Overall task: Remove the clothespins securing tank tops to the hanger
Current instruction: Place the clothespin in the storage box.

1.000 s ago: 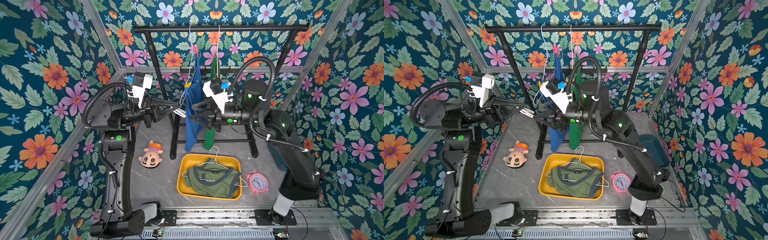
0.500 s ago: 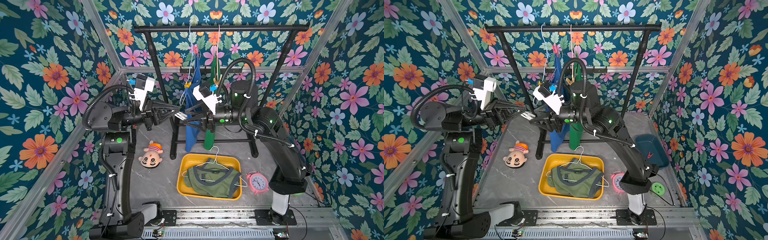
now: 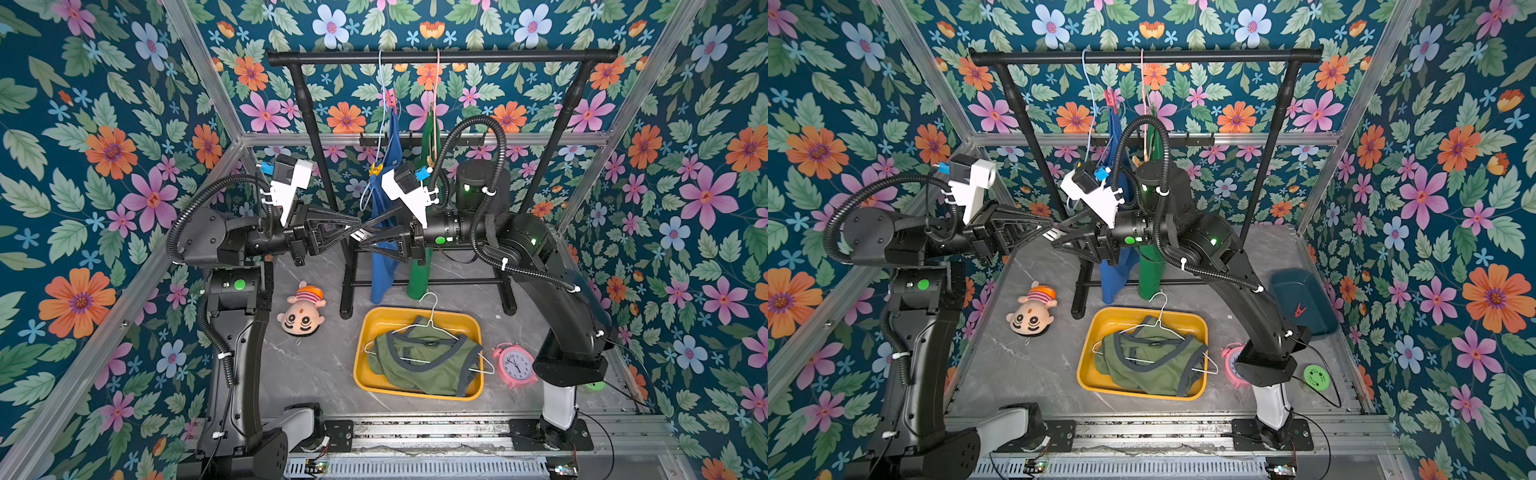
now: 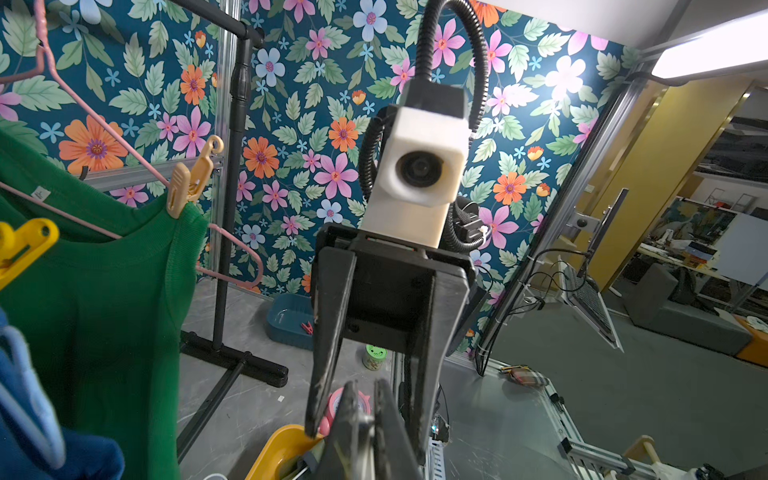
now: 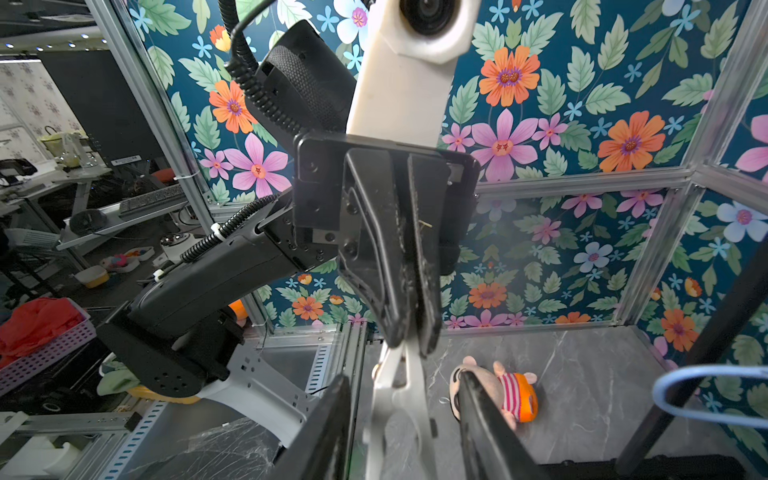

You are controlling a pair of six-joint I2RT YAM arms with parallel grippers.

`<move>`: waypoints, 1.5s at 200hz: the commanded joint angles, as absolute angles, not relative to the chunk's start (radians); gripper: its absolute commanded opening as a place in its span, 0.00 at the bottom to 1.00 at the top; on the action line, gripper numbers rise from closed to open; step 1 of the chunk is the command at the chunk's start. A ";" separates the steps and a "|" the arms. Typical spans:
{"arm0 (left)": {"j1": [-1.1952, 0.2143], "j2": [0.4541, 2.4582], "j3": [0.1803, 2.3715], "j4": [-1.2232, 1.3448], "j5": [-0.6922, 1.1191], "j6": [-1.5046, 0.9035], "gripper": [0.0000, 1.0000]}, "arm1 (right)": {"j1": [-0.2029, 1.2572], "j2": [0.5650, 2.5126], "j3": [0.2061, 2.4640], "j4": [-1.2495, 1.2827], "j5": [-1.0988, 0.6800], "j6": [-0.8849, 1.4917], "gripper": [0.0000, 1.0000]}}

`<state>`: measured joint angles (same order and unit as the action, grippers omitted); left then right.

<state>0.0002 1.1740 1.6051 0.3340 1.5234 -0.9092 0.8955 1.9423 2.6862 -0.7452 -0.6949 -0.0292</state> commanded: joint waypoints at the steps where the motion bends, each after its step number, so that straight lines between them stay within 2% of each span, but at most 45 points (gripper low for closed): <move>1: -0.001 1.172 1.606 0.353 1.529 -0.913 0.05 | 0.897 1.949 2.691 -0.684 -0.727 -0.010 0.41; 26: -0.004 1.170 1.615 0.352 1.535 -0.913 0.07 | 0.897 1.953 2.691 -0.675 -0.728 -0.006 0.39; 39: -0.004 1.170 1.615 0.352 1.537 -0.913 0.09 | 0.897 1.954 2.691 -0.679 -0.730 -0.003 0.33; 90: -0.005 1.171 1.621 0.353 1.536 -0.911 0.12 | 0.897 1.946 2.684 -0.690 -0.731 -0.007 0.22; 124: -0.005 1.173 1.634 0.353 1.532 -0.912 0.18 | 0.897 1.942 2.676 -0.687 -0.732 -0.009 0.14; 154: -0.005 1.177 1.637 0.353 1.531 -0.913 0.28 | 0.897 1.939 2.667 -0.683 -0.731 -0.011 0.11; 224: -0.005 1.184 1.658 0.370 1.524 -0.909 0.71 | 0.897 1.923 2.639 -0.676 -0.727 -0.015 0.04; 258: 0.014 1.209 1.725 0.372 1.517 -0.899 0.77 | 0.897 1.868 2.560 -0.709 -0.678 -0.046 0.02; 300: 0.053 1.234 1.746 0.312 1.459 -0.859 0.79 | 0.890 1.676 2.271 -0.681 -0.582 -0.067 0.00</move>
<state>0.0410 1.2255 1.7370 0.3386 1.4910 -0.8894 0.8955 1.7676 2.3955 -0.7059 -0.6476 -0.0376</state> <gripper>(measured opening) 0.790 0.206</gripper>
